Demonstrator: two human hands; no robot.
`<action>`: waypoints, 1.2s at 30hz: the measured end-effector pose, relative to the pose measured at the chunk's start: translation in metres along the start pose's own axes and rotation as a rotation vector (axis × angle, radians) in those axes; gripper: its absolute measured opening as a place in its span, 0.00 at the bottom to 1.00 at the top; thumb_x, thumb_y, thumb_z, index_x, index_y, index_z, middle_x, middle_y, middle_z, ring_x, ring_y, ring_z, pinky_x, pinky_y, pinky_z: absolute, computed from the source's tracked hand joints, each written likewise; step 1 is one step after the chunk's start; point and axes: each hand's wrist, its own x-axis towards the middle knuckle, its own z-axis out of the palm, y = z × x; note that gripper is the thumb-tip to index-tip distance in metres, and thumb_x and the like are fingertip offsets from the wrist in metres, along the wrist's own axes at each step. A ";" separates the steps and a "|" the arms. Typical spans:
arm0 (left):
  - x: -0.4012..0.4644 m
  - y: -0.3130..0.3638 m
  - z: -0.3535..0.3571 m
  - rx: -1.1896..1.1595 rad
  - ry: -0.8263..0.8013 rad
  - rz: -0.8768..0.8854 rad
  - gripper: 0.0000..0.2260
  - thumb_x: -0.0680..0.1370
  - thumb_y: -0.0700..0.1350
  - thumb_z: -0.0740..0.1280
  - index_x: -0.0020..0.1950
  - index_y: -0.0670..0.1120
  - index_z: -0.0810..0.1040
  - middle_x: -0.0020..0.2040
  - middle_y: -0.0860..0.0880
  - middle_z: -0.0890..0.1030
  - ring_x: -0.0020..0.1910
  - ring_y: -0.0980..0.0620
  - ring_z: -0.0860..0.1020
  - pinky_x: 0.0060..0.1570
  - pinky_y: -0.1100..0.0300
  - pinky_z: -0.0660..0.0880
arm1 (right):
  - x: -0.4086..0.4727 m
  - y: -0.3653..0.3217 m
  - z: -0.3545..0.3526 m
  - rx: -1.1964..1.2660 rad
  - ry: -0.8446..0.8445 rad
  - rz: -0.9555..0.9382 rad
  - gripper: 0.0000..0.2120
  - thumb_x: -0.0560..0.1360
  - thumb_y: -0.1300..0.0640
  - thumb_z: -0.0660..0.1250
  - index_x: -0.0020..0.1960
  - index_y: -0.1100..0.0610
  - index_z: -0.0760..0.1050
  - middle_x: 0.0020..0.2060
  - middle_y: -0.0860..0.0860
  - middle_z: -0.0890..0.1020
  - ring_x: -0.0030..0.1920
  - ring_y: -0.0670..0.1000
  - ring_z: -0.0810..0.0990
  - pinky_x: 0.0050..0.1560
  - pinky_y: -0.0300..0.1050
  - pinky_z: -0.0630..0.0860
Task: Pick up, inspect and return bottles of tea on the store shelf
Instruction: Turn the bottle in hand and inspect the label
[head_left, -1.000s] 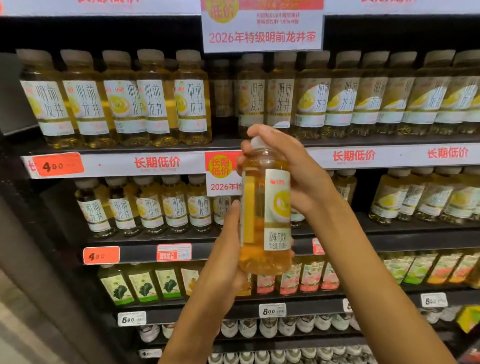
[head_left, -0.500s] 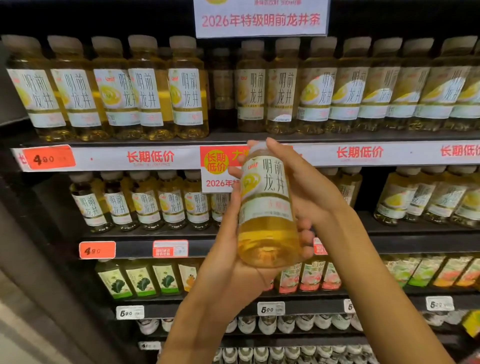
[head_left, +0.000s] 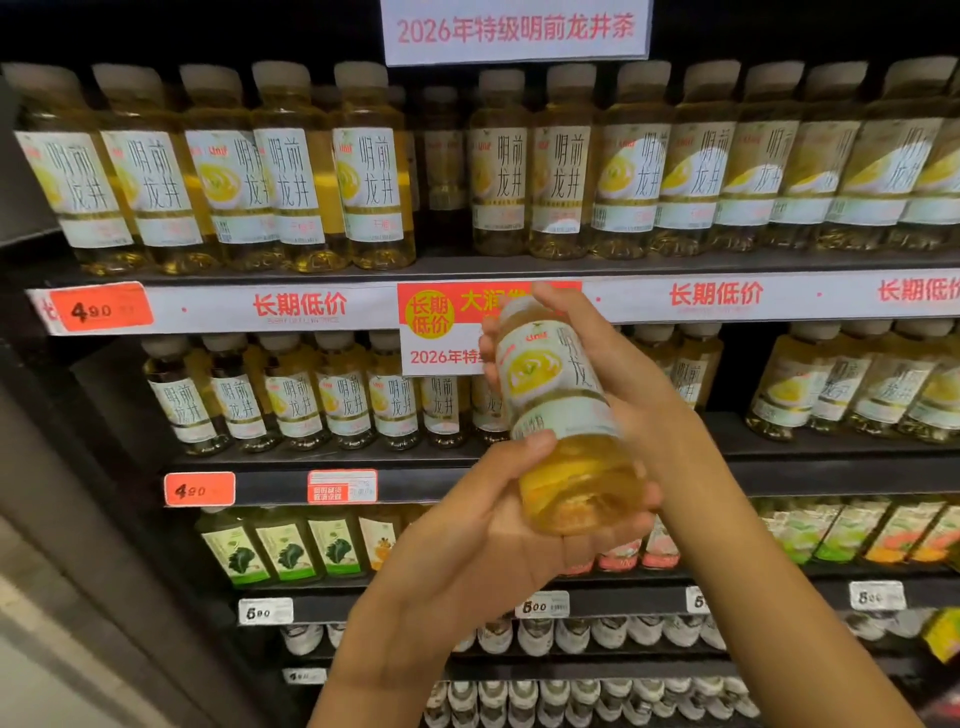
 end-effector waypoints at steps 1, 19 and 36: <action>-0.001 0.002 -0.002 0.023 0.057 -0.037 0.20 0.70 0.46 0.76 0.58 0.36 0.80 0.56 0.37 0.81 0.56 0.42 0.81 0.55 0.50 0.78 | -0.001 -0.002 -0.003 -0.068 -0.019 -0.091 0.09 0.70 0.52 0.72 0.42 0.59 0.83 0.39 0.55 0.84 0.40 0.52 0.83 0.43 0.47 0.82; 0.001 0.010 -0.027 0.932 0.550 0.375 0.26 0.66 0.38 0.77 0.60 0.53 0.74 0.53 0.54 0.83 0.54 0.59 0.80 0.48 0.69 0.76 | -0.040 -0.012 0.017 -1.036 -0.385 -0.593 0.25 0.67 0.67 0.73 0.62 0.60 0.71 0.58 0.57 0.77 0.61 0.55 0.76 0.63 0.53 0.73; 0.003 0.007 -0.018 0.840 0.386 0.293 0.15 0.68 0.50 0.74 0.53 0.56 0.78 0.49 0.63 0.84 0.50 0.65 0.81 0.44 0.75 0.74 | -0.018 -0.012 0.000 -0.507 -0.156 -0.462 0.16 0.78 0.48 0.59 0.61 0.55 0.74 0.55 0.53 0.83 0.60 0.58 0.79 0.60 0.52 0.76</action>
